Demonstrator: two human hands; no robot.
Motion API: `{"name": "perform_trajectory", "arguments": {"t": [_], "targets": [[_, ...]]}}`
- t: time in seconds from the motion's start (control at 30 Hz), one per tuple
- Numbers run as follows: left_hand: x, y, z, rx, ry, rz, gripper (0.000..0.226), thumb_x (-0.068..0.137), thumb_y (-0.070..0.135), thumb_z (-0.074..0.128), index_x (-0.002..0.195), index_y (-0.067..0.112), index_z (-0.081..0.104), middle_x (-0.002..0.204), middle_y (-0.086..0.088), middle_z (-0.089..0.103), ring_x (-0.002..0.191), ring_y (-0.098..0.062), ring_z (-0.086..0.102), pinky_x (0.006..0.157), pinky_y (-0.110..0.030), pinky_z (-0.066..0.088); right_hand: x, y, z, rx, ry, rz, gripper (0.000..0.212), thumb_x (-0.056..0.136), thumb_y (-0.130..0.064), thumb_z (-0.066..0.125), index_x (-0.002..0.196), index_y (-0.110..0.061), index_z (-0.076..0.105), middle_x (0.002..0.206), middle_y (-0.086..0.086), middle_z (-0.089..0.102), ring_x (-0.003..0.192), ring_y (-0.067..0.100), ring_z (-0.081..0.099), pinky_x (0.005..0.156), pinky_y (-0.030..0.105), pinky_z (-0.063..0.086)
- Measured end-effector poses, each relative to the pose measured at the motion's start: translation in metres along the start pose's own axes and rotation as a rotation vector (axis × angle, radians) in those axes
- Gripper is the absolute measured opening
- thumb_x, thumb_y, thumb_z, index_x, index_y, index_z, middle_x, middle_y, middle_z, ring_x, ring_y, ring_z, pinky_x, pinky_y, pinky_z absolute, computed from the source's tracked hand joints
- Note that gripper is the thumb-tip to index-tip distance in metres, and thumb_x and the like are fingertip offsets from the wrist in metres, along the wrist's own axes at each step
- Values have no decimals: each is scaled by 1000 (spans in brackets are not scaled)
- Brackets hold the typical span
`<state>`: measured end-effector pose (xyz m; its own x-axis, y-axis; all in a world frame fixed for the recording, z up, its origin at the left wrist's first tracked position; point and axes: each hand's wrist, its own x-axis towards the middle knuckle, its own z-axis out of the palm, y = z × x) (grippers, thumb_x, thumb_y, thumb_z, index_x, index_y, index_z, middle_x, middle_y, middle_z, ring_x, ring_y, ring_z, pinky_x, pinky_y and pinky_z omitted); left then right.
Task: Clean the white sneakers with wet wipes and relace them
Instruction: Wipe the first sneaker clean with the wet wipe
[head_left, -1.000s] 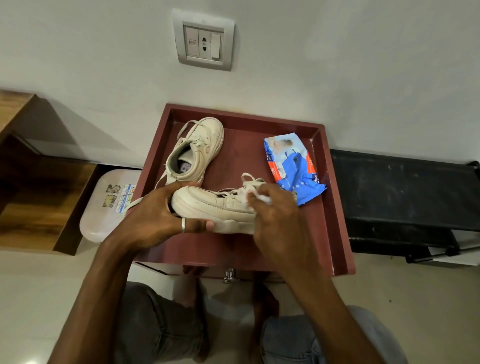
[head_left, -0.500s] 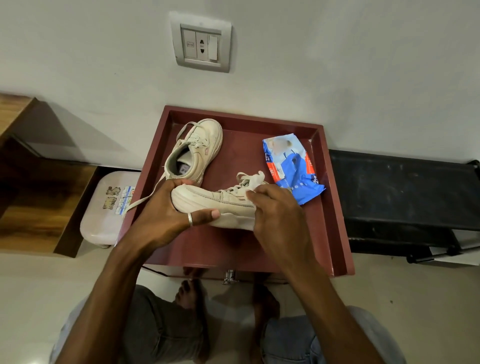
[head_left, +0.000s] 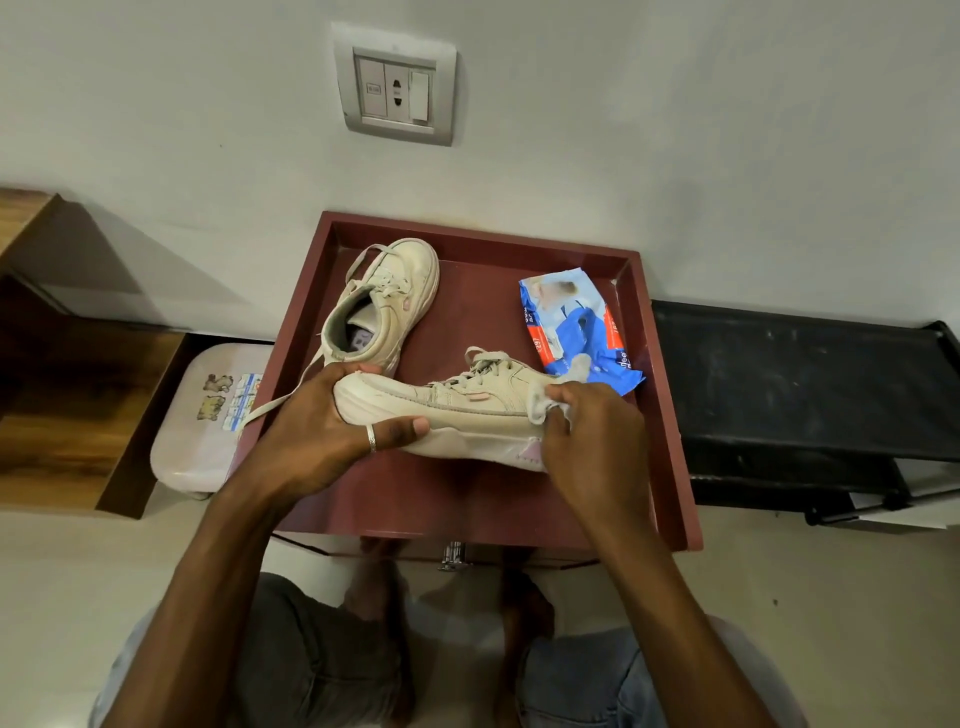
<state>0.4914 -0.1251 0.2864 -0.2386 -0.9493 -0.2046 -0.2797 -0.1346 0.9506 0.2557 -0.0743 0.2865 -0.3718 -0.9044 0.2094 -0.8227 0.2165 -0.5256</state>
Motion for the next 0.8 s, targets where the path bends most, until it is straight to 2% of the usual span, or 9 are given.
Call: {"name": "perform_trajectory", "arguments": {"t": [0.07, 0.13, 0.23, 0.33, 0.47, 0.53, 0.6, 0.67, 0.8], "targets": [[0, -1, 0, 10, 1, -4, 45, 64, 27, 89, 104, 26, 68, 97, 20, 76, 88, 0, 72, 68, -10, 54, 14, 11, 2, 37, -29, 115, 22, 90, -4, 62, 108, -10, 74, 103, 7, 73, 94, 21, 68, 67, 15, 43], [-1, -3, -2, 13, 1, -15, 49, 63, 29, 90, 107, 26, 68, 100, 17, 77, 91, -1, 73, 71, -13, 56, 27, 22, 3, 71, -96, 220, 22, 88, -2, 58, 101, -10, 75, 97, 6, 74, 90, 23, 68, 63, 19, 44], [0, -4, -4, 6, -18, -22, 54, 62, 32, 89, 112, 23, 69, 103, 13, 77, 93, -4, 73, 74, -15, 57, 18, 12, 4, -6, -75, 163, 19, 90, -2, 55, 96, -7, 73, 89, 7, 71, 76, 18, 62, 57, 21, 41], [2, -4, -4, -8, -24, -17, 48, 65, 27, 88, 109, 21, 70, 101, 13, 78, 91, -4, 73, 71, -13, 56, 5, 5, 2, -20, -24, 80, 22, 93, -2, 56, 107, -6, 73, 93, 9, 71, 81, 20, 64, 62, 21, 46], [1, -7, -4, -18, -29, -25, 55, 63, 29, 91, 113, 21, 68, 104, 11, 77, 94, -6, 73, 75, -19, 59, 25, 20, 3, 104, -192, 272, 20, 88, -2, 54, 88, -14, 70, 78, -3, 66, 81, 21, 65, 53, 18, 40], [1, -10, -6, -18, -38, -44, 64, 60, 37, 97, 115, 22, 68, 107, 8, 77, 97, -9, 74, 82, -28, 60, 20, 13, 3, 60, -183, 278, 17, 89, -2, 53, 91, -10, 68, 82, 1, 67, 79, 21, 64, 55, 23, 41], [1, -10, -9, -19, -51, -46, 70, 55, 45, 95, 115, 22, 68, 108, 5, 77, 99, -11, 74, 86, -34, 59, 6, 1, 3, -62, -130, 175, 19, 91, -4, 57, 106, -9, 67, 94, 6, 68, 83, 21, 63, 63, 24, 43], [2, -8, -8, -13, -52, -36, 67, 59, 42, 97, 115, 21, 68, 108, 5, 77, 99, -11, 74, 86, -32, 60, -9, -11, 5, -158, -91, 39, 31, 84, -2, 66, 114, -10, 66, 101, 9, 67, 89, 24, 64, 67, 26, 46], [1, -6, -5, -6, -33, -32, 57, 62, 31, 93, 113, 21, 69, 105, 7, 78, 96, -9, 74, 84, -28, 61, -26, -40, 20, -211, 4, -236, 43, 66, 10, 70, 107, -2, 71, 100, 13, 65, 85, 31, 63, 64, 35, 54]]}}
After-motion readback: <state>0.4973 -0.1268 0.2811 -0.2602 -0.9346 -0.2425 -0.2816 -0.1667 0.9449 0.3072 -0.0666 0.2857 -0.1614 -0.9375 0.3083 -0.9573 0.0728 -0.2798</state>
